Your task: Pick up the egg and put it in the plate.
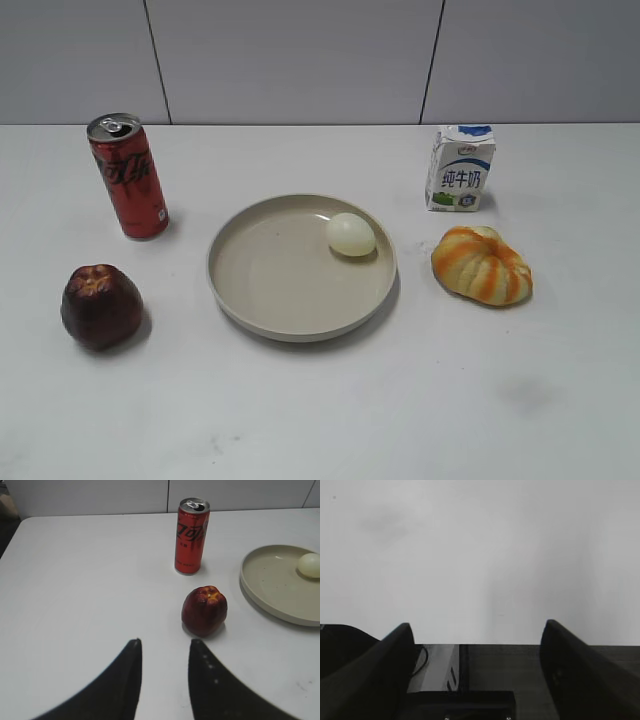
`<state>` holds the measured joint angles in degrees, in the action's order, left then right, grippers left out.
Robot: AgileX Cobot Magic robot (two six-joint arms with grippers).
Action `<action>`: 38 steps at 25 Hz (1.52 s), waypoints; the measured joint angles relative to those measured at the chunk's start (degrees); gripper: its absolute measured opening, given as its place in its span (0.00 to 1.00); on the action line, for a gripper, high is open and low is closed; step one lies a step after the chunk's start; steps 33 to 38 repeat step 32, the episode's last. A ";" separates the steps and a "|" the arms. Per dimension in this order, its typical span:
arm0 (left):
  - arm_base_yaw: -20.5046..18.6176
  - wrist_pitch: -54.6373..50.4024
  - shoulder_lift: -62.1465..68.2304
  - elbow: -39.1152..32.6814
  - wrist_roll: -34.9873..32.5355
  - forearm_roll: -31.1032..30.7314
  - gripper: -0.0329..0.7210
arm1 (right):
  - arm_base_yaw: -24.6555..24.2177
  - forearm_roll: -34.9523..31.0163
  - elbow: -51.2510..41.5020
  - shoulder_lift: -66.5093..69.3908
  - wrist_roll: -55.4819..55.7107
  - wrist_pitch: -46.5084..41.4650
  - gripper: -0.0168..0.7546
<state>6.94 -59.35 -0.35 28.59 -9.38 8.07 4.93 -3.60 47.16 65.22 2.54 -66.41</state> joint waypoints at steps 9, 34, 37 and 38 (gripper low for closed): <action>0.00 0.00 0.00 0.00 0.00 0.00 0.36 | 0.00 0.00 -16.59 -21.44 -0.05 8.07 0.78; 0.00 0.00 0.00 0.00 0.00 0.00 0.36 | 0.00 -0.10 -18.44 -63.16 -0.11 7.24 0.78; 0.00 0.00 0.00 0.00 0.00 0.00 0.36 | 0.00 -0.10 -18.44 -63.16 -0.11 7.24 0.78; 0.00 0.00 0.00 0.00 0.00 0.00 0.36 | 0.00 -0.10 -18.44 -63.16 -0.11 7.24 0.78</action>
